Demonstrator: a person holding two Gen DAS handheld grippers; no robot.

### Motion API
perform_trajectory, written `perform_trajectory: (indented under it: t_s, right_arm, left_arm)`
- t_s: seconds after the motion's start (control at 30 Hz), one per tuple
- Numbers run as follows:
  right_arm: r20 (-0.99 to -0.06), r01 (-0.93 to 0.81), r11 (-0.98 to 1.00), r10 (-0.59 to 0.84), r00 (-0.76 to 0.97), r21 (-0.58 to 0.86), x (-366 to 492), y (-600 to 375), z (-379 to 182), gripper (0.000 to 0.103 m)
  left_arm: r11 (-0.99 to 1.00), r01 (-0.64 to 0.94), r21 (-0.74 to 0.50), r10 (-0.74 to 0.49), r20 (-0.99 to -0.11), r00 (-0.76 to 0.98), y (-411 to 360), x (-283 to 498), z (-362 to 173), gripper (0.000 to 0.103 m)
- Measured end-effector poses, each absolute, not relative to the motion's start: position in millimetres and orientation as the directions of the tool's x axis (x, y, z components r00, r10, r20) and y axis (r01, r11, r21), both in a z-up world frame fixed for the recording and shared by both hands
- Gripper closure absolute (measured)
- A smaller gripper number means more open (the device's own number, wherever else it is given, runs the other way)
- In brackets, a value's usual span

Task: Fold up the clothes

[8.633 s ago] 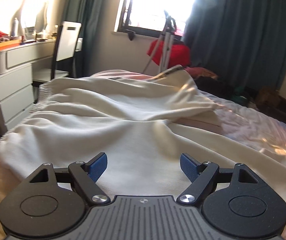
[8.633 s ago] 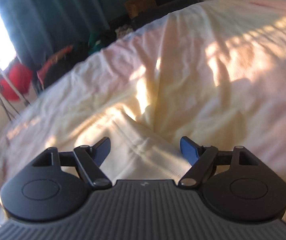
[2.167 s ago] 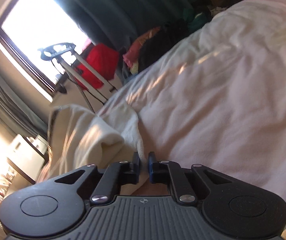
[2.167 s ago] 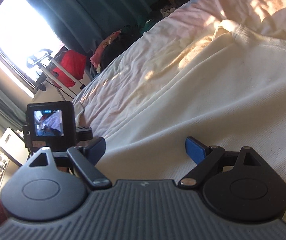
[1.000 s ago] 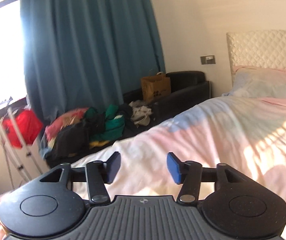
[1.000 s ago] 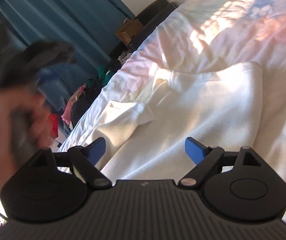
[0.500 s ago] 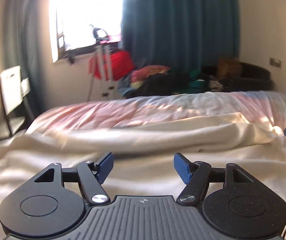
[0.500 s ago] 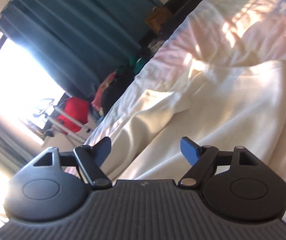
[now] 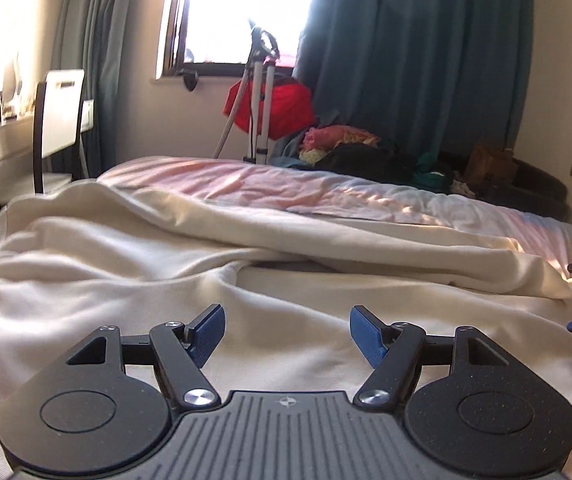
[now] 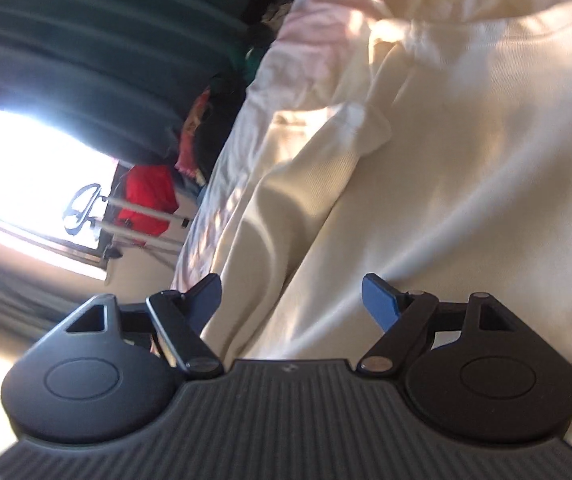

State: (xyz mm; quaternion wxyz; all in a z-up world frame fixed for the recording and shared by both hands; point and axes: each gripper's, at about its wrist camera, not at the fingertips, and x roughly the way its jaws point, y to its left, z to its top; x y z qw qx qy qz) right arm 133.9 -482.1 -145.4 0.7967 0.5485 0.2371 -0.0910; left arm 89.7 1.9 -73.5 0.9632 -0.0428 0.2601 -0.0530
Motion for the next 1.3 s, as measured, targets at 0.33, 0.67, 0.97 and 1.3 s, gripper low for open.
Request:
perform_trajectory:
  t_s: [0.33,0.67,0.97,1.3]
  right_arm:
    - [-0.543,0.502,0.539,-0.096,0.834,0.676,230.5,-508.6,-137.8,0.073]
    - [-0.354,0.319,0.841,-0.165,0.921,0.438,359.8,-460.8,53.4,0.094]
    - [-0.394,0.455,0.793,-0.298,0.87,0.405,351.7,-507.5,4.3,0.094]
    - [-0.618,0.615,0.656,-0.278,0.736,0.437,294.9,-554.9,-128.4,0.094]
  left_arm:
    - [0.973,0.024,-0.228,-0.142,-0.518,0.844,36.3,112.6,-95.9,0.032]
    - [0.966,0.041,-0.254,-0.173,-0.522,0.835,40.0,129.2,-109.7,0.032]
    - [0.969,0.051,-0.243,-0.174,-0.516,0.839,39.3,126.0,-108.1,0.032]
    - [0.977,0.052,-0.209,-0.156,-0.523,0.838,39.0,131.4,-110.7,0.032]
